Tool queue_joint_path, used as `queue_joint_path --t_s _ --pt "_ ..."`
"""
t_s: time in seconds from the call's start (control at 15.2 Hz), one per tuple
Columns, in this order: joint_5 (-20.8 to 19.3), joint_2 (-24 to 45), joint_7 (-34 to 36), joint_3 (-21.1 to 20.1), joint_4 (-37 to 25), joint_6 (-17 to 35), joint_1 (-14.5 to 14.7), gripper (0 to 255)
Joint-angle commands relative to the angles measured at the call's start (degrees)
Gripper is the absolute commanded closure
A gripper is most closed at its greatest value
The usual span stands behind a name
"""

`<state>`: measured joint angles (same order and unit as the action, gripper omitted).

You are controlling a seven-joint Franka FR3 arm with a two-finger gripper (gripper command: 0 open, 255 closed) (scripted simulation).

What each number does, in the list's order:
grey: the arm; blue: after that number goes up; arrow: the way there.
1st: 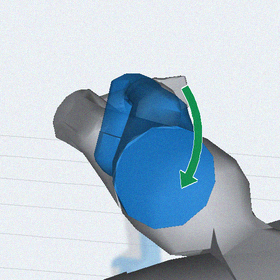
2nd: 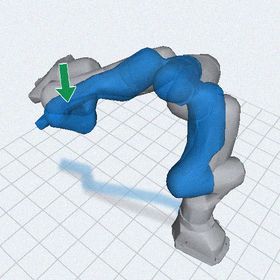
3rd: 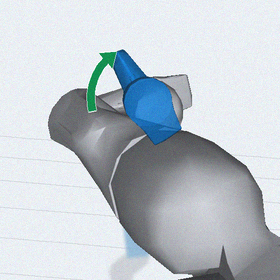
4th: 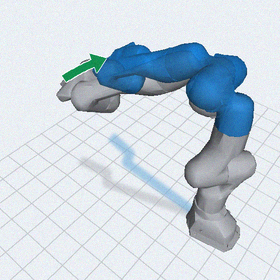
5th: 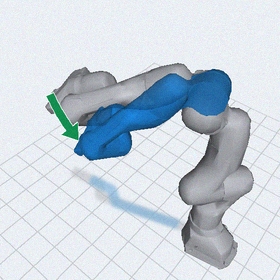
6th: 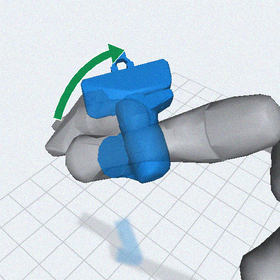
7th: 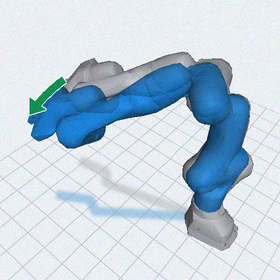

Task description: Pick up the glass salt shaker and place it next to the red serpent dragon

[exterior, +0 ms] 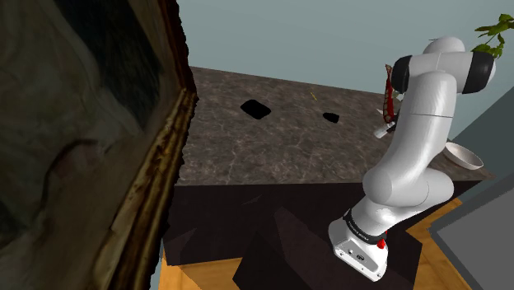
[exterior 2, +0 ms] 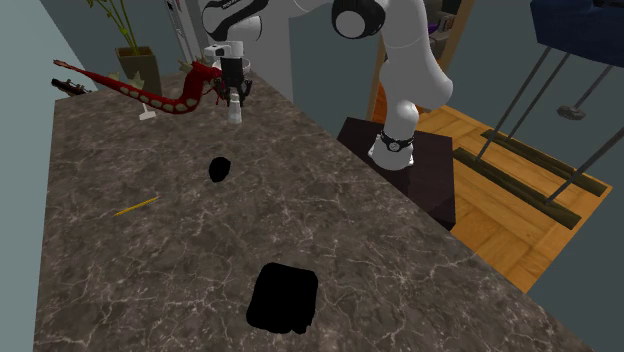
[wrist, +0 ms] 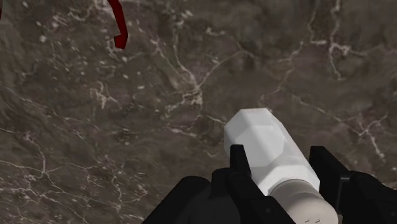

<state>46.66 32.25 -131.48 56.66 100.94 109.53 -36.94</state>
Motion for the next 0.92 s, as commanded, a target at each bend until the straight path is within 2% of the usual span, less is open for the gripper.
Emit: queue_joint_path --t_s 0.0,0.53,0.59,0.86 --pt "0.6 0.4 -0.7 -0.4 0.9 1.0 -0.1 255" --pt "0.6 0.4 -0.7 -0.4 0.9 1.0 -0.1 255" --pt "0.6 0.4 -0.7 -0.4 0.9 1.0 -0.1 0" --pt "0.6 0.4 -0.7 -0.4 0.9 1.0 -0.1 0"
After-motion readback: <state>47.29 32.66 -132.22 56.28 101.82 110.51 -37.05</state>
